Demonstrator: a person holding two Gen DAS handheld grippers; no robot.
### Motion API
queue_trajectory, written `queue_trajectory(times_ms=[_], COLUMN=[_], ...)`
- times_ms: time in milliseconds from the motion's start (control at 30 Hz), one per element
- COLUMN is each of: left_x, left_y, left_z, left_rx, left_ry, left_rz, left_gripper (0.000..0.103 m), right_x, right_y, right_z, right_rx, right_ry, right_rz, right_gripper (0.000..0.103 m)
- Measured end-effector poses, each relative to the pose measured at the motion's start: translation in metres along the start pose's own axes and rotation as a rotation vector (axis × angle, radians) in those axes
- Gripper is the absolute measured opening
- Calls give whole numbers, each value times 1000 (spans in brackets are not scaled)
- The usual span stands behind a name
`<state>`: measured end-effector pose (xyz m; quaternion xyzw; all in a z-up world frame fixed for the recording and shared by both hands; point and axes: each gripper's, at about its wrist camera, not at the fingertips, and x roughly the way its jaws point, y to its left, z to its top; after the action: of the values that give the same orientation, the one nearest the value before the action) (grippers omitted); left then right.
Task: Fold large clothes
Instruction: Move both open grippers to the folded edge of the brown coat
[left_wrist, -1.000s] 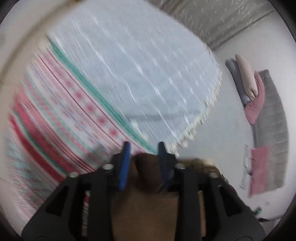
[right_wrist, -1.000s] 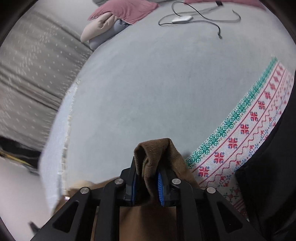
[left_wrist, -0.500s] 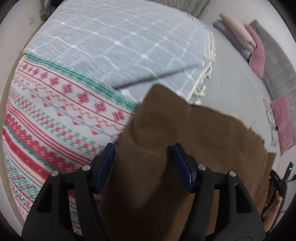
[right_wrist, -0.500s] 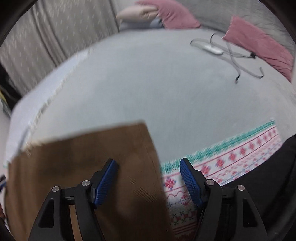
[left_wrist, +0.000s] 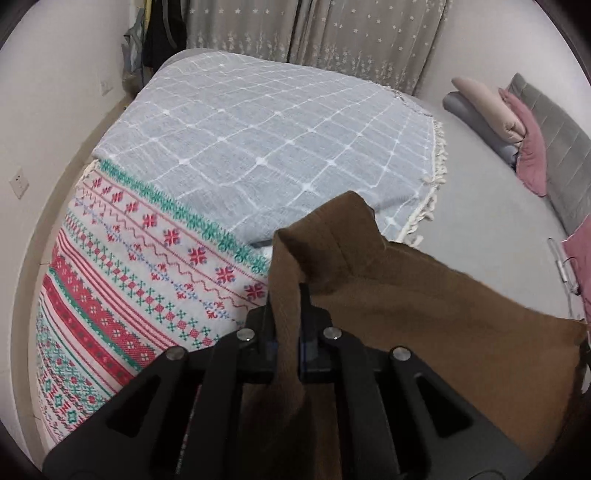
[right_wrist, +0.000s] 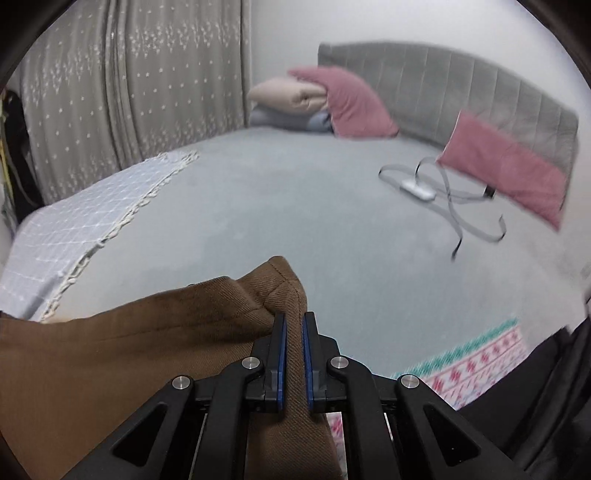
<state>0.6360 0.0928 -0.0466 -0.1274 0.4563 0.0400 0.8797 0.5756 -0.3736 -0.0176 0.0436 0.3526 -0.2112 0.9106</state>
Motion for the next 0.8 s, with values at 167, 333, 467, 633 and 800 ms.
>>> queue_trajectory(times_ms=[167, 333, 467, 633, 800], left_x=[21, 24, 11, -66, -162], left_y=[-7, 1, -6, -4, -5], left_z=[-23, -21, -21, -28, -81], left_rx=[72, 53, 101, 158, 184], left_ry=[18, 21, 22, -87, -123], left_rz=[64, 58, 109, 121, 15], left_gripper=[11, 18, 28, 52, 59], right_x=[65, 76, 79, 27, -68], right_y=[5, 2, 4, 8, -3], right_z=[-45, -48, -47, -36, -52], right_rx=[-23, -14, -38, -114, -32], right_ry=[149, 159, 199, 137, 64], right_rz=[-49, -75, -108, -86, 96], right_gripper=[8, 11, 29, 57, 70])
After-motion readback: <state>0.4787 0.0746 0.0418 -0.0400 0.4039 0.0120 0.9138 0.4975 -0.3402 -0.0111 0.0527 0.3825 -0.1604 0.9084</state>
